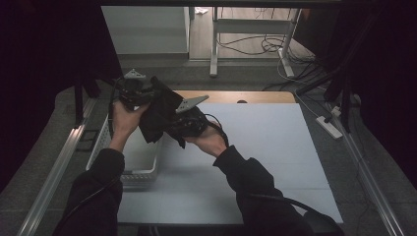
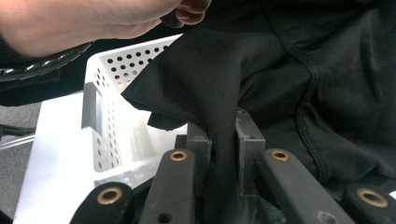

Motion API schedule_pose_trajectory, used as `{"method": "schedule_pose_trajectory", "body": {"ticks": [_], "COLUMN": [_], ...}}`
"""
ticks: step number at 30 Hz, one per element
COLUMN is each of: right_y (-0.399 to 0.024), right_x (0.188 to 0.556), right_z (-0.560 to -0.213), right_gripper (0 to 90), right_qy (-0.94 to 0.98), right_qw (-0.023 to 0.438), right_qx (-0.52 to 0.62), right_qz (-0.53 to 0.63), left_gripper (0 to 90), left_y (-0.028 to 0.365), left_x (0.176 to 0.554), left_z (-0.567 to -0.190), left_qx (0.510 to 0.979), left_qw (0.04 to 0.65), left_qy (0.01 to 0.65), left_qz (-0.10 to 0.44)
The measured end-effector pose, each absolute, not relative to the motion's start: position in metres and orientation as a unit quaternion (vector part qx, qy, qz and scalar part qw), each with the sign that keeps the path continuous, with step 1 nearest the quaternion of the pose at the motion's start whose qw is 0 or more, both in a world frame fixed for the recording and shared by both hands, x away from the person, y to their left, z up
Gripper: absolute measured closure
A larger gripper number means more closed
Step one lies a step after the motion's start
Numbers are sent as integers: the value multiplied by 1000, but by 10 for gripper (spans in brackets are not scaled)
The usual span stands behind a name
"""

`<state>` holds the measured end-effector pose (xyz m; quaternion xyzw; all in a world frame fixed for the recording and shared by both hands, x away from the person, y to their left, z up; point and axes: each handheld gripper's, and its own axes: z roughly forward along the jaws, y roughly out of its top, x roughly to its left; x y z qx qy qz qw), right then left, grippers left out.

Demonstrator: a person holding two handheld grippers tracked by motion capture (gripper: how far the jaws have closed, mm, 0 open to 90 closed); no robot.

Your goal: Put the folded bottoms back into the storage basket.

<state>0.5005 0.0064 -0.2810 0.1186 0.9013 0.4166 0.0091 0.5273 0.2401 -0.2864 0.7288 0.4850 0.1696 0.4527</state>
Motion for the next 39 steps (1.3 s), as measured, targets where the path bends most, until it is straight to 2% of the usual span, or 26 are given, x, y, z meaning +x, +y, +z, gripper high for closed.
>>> {"method": "schedule_pose_trajectory", "body": {"ticks": [22, 39], "right_y": [49, 75], "right_x": [493, 487], "right_z": [-280, -286], "right_gripper": [804, 803], "right_qy": [896, 899], "right_qw": [2, 2], "right_qx": [95, 82], "right_qz": [433, 430], "left_gripper": [769, 768], "left_y": [281, 304], "left_x": [511, 501], "left_z": [-279, -290], "left_qx": [719, 708], "left_qw": [443, 440], "left_qy": [501, 519], "left_qz": [189, 189]}}
